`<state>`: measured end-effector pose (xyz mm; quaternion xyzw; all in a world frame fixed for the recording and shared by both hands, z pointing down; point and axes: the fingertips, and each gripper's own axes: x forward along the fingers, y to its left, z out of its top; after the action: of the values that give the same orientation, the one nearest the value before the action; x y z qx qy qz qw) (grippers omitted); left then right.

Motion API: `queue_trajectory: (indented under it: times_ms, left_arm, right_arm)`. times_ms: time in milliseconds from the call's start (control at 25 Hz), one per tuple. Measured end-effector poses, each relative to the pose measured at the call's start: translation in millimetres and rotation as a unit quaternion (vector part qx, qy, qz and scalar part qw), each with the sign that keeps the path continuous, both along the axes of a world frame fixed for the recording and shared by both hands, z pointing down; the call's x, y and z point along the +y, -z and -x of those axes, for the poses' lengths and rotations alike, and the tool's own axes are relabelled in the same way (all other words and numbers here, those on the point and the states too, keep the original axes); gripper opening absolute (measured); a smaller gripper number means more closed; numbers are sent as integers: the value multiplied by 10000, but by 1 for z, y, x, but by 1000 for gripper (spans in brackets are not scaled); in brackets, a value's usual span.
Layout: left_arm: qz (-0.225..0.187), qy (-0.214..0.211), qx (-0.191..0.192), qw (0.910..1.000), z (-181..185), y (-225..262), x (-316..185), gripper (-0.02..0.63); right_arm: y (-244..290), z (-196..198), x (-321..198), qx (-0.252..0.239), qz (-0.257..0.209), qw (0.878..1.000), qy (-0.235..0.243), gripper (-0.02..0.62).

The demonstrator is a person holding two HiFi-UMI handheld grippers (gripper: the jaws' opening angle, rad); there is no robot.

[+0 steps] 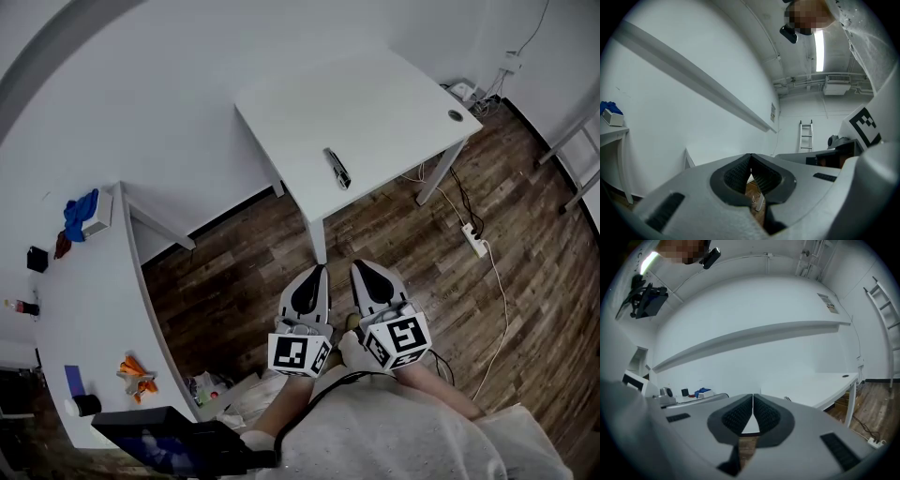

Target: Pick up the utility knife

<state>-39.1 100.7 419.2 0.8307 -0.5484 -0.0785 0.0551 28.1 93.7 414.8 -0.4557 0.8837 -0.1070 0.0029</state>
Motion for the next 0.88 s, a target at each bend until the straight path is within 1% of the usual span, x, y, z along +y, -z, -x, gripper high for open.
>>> queue_trajectory:
  times_ms: [360,600,880]
  left_arm:
    - [107,-32,-66,9999,-20,-11,-54,8]
    - [50,-64,-103,9999,-38,-6,-82,8]
    - [111,137,-126,9998,-40,-10,-99,8]
  right_arm:
    - [-6,-14,-51,-42,105,9998,146,8]
    - [-9,-25,-79,-110,177,9994,274,8]
    - [-17,-24,-97,-129,269,9980,566,8]
